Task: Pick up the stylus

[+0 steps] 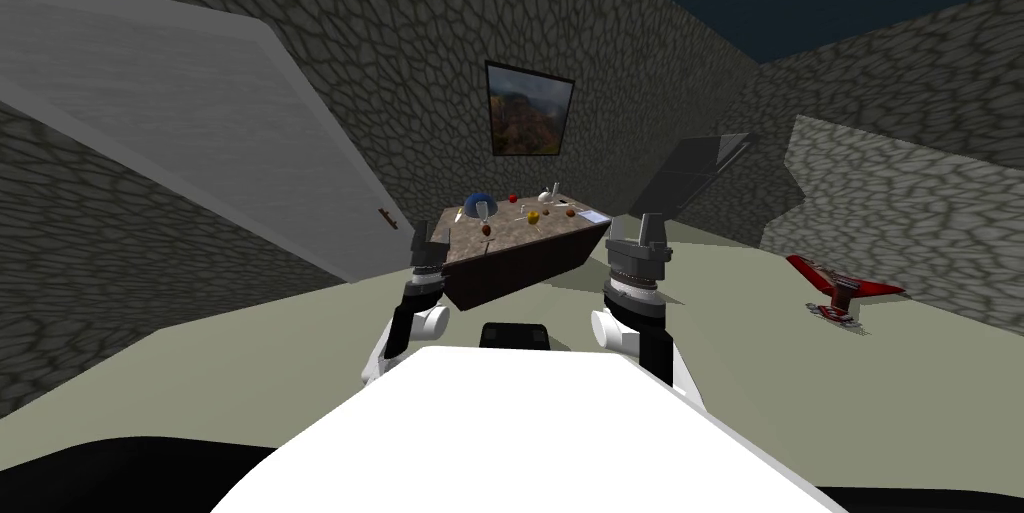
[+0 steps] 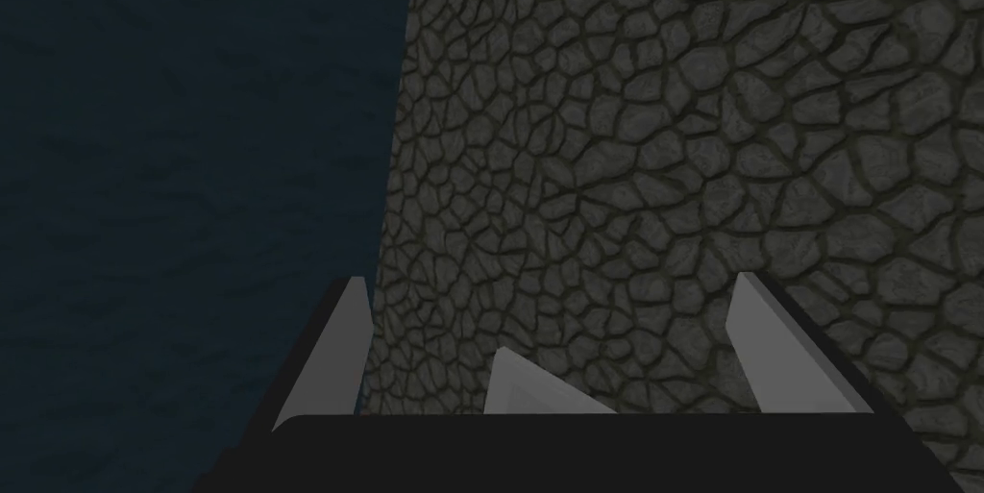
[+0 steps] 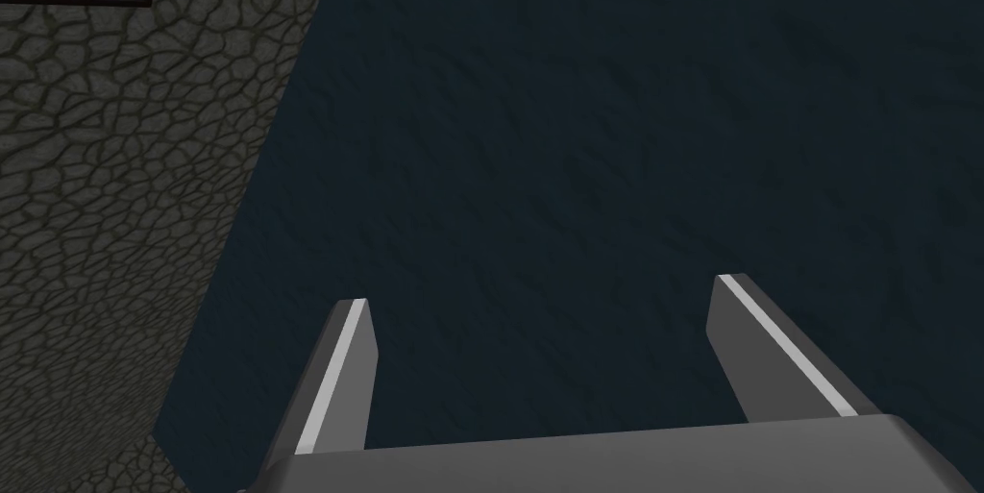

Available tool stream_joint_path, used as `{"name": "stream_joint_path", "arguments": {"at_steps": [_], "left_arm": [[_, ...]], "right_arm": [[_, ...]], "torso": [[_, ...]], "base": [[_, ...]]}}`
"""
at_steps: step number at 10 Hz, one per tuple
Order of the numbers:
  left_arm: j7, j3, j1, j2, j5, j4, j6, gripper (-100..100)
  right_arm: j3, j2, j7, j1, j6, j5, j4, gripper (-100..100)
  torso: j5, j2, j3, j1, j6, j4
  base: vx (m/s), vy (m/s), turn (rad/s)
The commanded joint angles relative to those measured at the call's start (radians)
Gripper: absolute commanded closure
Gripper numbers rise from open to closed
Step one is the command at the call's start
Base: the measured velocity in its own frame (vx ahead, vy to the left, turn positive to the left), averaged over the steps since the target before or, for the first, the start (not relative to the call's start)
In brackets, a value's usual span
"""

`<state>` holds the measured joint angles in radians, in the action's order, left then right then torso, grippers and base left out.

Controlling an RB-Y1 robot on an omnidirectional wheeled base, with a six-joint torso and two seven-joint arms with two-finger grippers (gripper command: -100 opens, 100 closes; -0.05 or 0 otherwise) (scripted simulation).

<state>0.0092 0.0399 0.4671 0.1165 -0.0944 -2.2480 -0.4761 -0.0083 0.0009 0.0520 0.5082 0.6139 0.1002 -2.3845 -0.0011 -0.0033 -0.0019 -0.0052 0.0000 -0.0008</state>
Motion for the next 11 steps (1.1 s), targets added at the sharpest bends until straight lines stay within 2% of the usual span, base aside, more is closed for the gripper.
{"name": "stream_joint_path", "arguments": {"at_steps": [1, 4, 5, 11], "left_arm": [[0.006, -0.006, 0.022, 0.013, -0.003, 0.038, -0.01, -100], [0.01, -0.017, 0.034, 0.023, -0.007, 0.115, -0.006, -100], [0.01, -0.017, 0.034, 0.023, -0.007, 0.115, -0.006, -100], [0.017, -0.036, 0.053, 0.042, -0.018, 0.262, 0.007, -100]], "right_arm": [[0.0, 0.0, 0.0, 0.0, 0.0, 0.0, 0.0, 0], [0.0, 0.0, 0.0, 0.0, 0.0, 0.0, 0.0, 0], [0.0, 0.0, 0.0, 0.0, 0.0, 0.0, 0.0, 0], [0.0, 0.0, 0.0, 0.0, 0.0, 0.0, 0.0, 0]], "torso": [[0.0, 0.0, 0.0, 0.0, 0.0, 0.0], [0.0, 0.0, 0.0, 0.0, 0.0, 0.0], [0.0, 0.0, 0.0, 0.001, 0.0, 0.0], [0.0, 0.001, 0.0, 0.001, 0.0, 0.0]], "base": [[0.054, -0.094, 0.0], [0.047, -0.075, 0.002], [0.029, -0.049, 0.002], [0.035, -0.057, 0.005]]}}
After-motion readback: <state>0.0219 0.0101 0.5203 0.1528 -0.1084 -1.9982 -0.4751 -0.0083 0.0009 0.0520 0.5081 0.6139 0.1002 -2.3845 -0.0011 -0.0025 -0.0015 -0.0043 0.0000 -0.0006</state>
